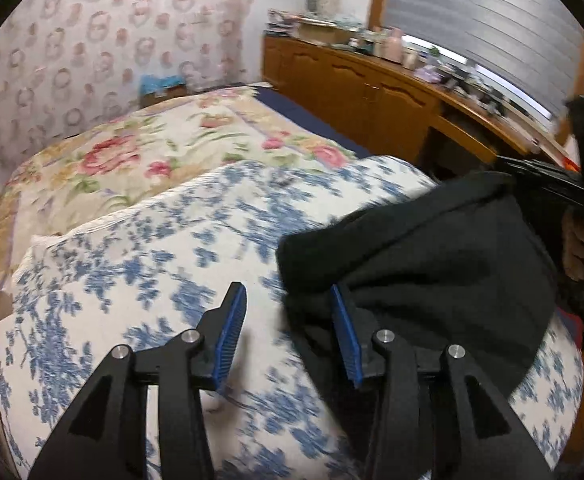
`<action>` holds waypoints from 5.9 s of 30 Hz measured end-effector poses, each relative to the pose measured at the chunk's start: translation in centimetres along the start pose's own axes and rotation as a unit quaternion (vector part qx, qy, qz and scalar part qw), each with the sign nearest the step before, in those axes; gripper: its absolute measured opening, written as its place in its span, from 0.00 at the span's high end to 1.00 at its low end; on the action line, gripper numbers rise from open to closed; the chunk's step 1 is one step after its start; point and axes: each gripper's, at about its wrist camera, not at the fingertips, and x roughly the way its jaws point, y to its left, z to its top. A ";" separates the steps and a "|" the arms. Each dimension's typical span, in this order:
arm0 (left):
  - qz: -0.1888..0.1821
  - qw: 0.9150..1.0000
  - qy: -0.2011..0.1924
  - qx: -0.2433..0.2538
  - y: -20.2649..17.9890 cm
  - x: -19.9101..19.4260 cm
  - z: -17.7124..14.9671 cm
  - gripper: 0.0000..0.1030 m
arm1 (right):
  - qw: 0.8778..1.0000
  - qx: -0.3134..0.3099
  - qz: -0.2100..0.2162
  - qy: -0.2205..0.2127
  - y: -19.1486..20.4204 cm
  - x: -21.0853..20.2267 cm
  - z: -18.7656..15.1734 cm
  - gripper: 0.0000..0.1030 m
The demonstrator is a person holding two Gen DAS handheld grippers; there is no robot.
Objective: Fold small clothes
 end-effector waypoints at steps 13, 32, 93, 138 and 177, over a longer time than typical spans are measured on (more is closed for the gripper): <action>-0.046 0.999 0.018 0.001 -0.6 -0.1 -1.2 0.54 | 0.998 0.011 0.044 0.045 1.1 -1.1 -2.9 0.36; -0.072 0.997 0.035 -0.007 -1.2 2.5 -1.2 0.61 | 0.992 0.043 0.077 0.087 1.7 1.9 -5.2 0.36; 0.204 0.918 -0.259 -0.221 22.0 -26.3 -15.6 0.89 | 0.884 -0.347 0.306 -0.067 47.9 3.9 18.1 0.87; 0.216 0.944 -0.216 -0.127 9.5 -25.4 -14.8 0.46 | 0.970 -0.144 0.166 -0.104 35.8 -5.7 4.9 0.26; 0.220 0.944 -0.229 -0.091 0.3 -27.3 -12.0 0.45 | 0.979 -0.039 0.073 -0.185 25.7 -17.1 -1.1 0.26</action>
